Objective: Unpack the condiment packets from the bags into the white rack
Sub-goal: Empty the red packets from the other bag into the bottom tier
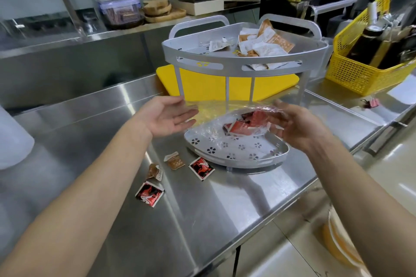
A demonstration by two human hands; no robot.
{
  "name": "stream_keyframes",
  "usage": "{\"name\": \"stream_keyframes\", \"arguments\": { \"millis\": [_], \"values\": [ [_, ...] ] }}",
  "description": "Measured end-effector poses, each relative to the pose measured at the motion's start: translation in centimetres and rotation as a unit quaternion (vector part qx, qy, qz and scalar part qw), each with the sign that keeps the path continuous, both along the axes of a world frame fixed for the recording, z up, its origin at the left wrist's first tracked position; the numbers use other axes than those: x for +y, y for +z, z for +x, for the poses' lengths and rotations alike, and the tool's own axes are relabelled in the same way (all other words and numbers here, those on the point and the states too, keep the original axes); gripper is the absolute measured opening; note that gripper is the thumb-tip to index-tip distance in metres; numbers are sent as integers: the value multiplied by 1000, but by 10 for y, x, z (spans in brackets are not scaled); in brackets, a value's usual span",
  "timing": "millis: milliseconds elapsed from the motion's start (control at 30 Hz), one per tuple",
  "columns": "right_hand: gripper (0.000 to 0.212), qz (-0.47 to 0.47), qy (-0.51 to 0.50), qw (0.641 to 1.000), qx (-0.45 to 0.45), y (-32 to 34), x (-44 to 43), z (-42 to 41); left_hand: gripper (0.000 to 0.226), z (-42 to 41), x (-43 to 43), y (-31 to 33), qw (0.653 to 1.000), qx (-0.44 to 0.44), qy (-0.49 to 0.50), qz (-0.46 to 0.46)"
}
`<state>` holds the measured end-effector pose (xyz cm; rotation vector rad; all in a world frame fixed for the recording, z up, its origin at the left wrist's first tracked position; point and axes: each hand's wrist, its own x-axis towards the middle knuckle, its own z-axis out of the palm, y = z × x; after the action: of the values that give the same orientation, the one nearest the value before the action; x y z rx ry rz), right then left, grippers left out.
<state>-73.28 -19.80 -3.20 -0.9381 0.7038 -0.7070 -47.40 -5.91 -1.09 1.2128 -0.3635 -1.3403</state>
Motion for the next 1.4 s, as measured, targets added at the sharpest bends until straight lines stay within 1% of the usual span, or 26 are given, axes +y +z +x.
{"name": "stream_keyframes", "arguments": {
  "millis": [67,167,233,367,433,467,500,567,600,633,667,700,800,833,867,900,933,1000,1033,1067,1133,1167,1233,1267,1333,1400],
  "values": [
    [11,-39,-4,999,5,4,-2,-2,13,2,0,1,1000,-8,-4,-2],
    [11,-25,1,1000,16,-3,-3,-5,18,1,3,-8,1000,-3,-11,5],
    [10,-14,5,1000,24,-9,-3,-6,26,1,5,-16,1000,11,-8,8],
    [11,-37,22,999,14,-11,-5,-11,40,1,11,-17,1000,12,-17,1],
    [16,-67,80,994,43,-15,-2,-22,37,-1,24,-23,999,11,-31,13],
    [13,-75,132,987,60,-21,1,-29,42,-3,33,-31,998,9,-53,26],
    [11,-60,188,977,75,-29,6,-36,54,-5,42,-43,995,7,-89,39],
    [48,4,275,955,108,-55,14,-49,79,-11,63,-68,983,12,-169,78],
    [63,37,292,947,126,-69,17,-53,86,-12,72,-79,976,21,-196,90],
    [67,64,290,944,144,-78,21,-55,92,-12,79,-89,973,36,-212,90],
    [65,85,274,946,150,-86,23,-55,99,-11,85,-94,971,51,-218,88],
    [56,101,251,950,154,-89,25,-53,106,-9,87,-97,971,62,-214,88],
    [22,124,158,969,142,-83,26,-42,119,-6,76,-94,980,69,-152,112],
    [15,127,137,972,143,-81,24,-38,118,-8,69,-89,982,62,-131,125],
    [13,127,134,972,145,-77,24,-36,113,-11,62,-85,983,45,-119,135],
    [13,126,139,971,148,-74,22,-33,102,-14,56,-79,983,20,-116,142],
    [14,122,145,970,149,-71,20,-31,84,-18,50,-73,983,-6,-114,147],
    [21,107,149,972,148,-61,15,-28,37,-24,37,-60,981,-57,-102,153],
    [26,93,150,975,137,-55,12,-27,22,-24,31,-53,982,-71,-88,149],
    [33,73,151,978,121,-50,7,-25,18,-23,25,-45,986,-68,-69,135],
    [47,39,151,984,81,-35,1,-20,22,-17,14,-29,993,-48,-41,102],
    [48,32,142,987,73,-29,-4,-17,22,-14,10,-21,995,-44,-35,88],
    [27,36,108,992,60,-12,-8,-13,15,-10,4,-6,998,-32,-6,62],
    [17,50,87,994,42,-5,-10,-11,16,-7,1,0,998,-27,6,51],
    [19,61,54,996,27,9,-15,-8,19,-2,-2,12,999,-29,6,32],
    [22,45,48,998,22,19,-17,-6,24,2,-3,20,1000,-21,1,16]
  ]
}}
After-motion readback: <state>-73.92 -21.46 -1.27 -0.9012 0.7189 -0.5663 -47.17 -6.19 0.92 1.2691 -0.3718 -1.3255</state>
